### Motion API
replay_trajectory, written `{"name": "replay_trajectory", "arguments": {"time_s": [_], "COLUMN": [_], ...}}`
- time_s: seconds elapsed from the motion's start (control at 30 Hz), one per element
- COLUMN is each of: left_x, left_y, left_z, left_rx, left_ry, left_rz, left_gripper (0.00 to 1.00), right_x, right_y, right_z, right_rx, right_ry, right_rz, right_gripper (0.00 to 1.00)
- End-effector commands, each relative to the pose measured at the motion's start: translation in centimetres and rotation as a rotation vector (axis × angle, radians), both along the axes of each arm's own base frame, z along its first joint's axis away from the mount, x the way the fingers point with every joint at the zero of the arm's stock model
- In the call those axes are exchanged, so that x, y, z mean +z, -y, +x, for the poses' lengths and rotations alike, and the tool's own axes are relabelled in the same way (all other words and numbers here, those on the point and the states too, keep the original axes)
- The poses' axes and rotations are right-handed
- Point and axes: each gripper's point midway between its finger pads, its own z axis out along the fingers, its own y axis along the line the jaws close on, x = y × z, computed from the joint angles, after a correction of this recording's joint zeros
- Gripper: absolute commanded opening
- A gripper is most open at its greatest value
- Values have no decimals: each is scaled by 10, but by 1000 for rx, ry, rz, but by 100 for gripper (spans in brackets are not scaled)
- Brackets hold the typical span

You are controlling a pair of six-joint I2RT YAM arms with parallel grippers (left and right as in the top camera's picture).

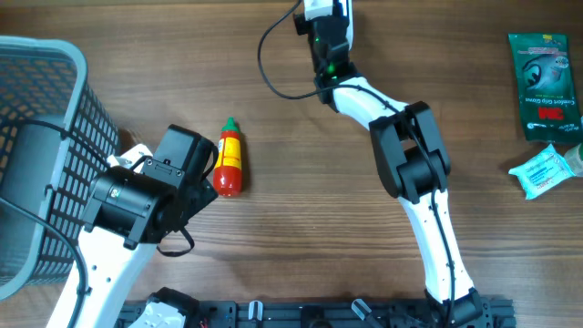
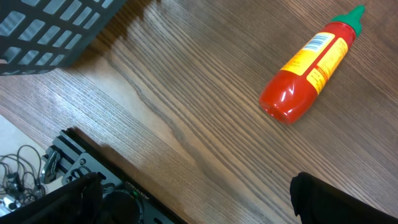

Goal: Scan the item barcode
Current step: 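Carry the snack stick to the right edge and release it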

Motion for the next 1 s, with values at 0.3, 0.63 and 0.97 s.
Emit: {"name": "replay_trajectory", "arguments": {"time_s": [0.3,0.63,0.97], "left_x": [3,3,3], "left_y": [-3,-3,-3], "left_z": [1,1,1], "left_rx": [-8,-8,-8], "left_ry": [16,16,16], "left_rz": [16,17,17], "left_gripper": [100,100,100], "right_x": [94,64,-78], "right_y": [105,373,493], "right_z": [-6,-82,-185], "right_rx": [-320,-1080,-1255], "right_ry": [-85,-391,-845], "right_rz": [79,-38,174], "right_gripper": [4,4,4]}}
